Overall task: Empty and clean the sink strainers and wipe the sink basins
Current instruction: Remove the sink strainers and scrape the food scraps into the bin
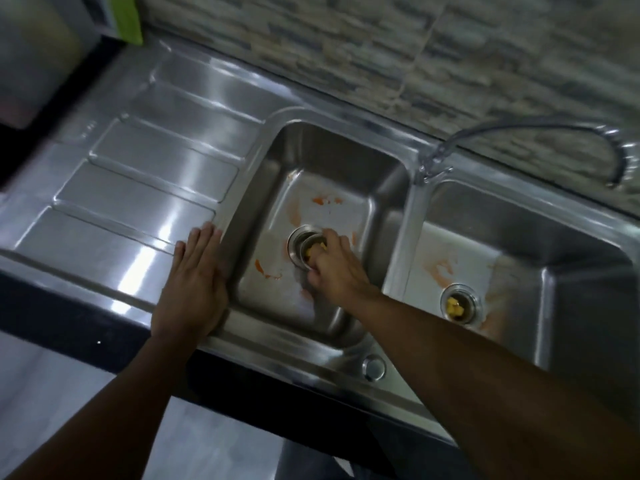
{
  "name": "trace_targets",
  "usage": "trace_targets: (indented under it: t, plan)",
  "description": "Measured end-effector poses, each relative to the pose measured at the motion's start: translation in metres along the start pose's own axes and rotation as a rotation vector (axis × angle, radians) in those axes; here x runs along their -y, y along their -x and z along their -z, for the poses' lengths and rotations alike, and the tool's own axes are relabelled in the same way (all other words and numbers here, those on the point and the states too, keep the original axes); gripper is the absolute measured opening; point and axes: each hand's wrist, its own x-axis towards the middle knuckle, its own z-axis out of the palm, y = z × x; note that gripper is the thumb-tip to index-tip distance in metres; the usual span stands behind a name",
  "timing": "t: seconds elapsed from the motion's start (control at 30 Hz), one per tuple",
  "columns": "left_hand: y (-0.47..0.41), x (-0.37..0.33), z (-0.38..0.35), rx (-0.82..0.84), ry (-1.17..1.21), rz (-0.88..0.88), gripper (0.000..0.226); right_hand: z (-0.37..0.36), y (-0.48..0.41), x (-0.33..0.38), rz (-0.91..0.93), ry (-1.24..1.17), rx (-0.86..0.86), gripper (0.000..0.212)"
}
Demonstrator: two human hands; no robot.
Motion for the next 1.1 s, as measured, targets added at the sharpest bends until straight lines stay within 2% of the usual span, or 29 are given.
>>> trace_targets:
  t: [0.1,0.27,0.43,0.57,0.73,0.87,1.1]
  plan:
    - [0.003,-0.012,0.005,-0.03,-0.026,-0.007,0.061,0.022,0.026,-0.002,0.007,-0.119,-0.092,0.049]
    - [0.018,-0.049,-0.002,-0.014,-0.207,-0.041,0.064,0.051,0.072,-0.022,0.003,-0.352,-0.265,0.067]
    - [0.03,-0.126,-0.047,0.075,-0.153,-0.182,0.067,0.071,0.115,-0.06,-0.054,-0.365,-0.358,0.083]
    - [0.031,-0.184,-0.08,0.123,-0.109,-0.262,0.067,0.074,0.143,-0.105,-0.128,-0.351,-0.402,0.085]
    - [0.023,-0.224,-0.115,0.151,-0.103,-0.276,0.059,0.059,0.171,-0.157,-0.249,-0.346,-0.395,0.082]
    - [0.007,-0.241,-0.13,0.166,-0.097,-0.285,0.06,0.034,0.186,-0.183,-0.333,-0.293,-0.324,0.091]
    - [-0.031,-0.261,-0.144,0.157,-0.148,-0.348,0.062,-0.026,0.194,-0.208,-0.285,-0.332,-0.15,0.085]
